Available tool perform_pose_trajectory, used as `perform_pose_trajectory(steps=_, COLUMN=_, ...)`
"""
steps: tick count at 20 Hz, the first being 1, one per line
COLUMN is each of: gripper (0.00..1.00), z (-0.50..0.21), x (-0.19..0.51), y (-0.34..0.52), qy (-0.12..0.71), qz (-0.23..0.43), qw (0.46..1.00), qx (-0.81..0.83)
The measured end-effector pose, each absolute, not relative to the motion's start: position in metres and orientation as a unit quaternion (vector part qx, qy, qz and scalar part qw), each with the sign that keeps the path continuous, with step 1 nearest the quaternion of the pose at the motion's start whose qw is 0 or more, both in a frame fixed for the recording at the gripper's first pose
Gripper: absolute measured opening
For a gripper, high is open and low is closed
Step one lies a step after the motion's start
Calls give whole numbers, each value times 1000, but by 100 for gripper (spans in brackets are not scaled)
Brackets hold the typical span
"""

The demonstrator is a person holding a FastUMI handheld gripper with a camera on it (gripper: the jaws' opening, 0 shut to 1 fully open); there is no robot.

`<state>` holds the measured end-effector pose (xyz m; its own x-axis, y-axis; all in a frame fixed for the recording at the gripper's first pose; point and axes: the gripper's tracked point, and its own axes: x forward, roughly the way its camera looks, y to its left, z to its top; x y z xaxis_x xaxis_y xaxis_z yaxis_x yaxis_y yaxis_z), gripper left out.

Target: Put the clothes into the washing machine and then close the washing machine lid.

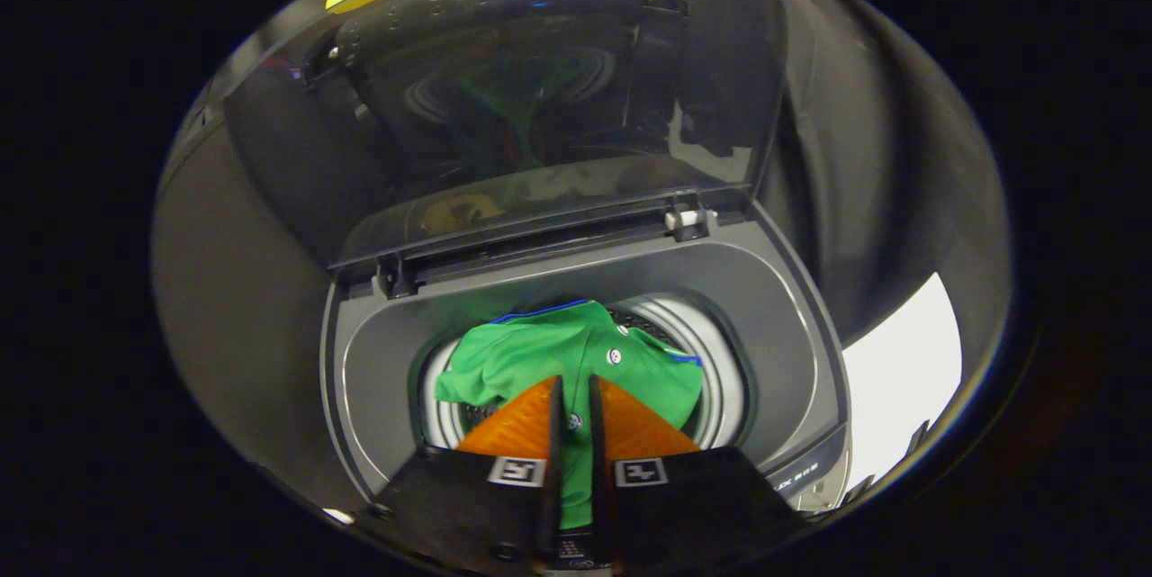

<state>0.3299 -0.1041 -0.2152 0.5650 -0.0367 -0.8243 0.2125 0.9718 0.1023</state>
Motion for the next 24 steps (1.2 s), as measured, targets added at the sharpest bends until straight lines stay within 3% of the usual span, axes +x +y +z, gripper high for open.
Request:
perform_pose_trajectory(steps=4, gripper=96, z=-212, x=324, y=-114, qy=468, qz=-86, qw=876, qx=73)
perform_pose_trajectory(steps=9, gripper=97, z=-180, x=333, y=-110, qy=438, qz=-72, qw=890, qx=101)
perform_pose_trajectory(steps=24, gripper=98, z=23, x=386, y=-114, qy=256, qz=-36, qw=950, qx=177)
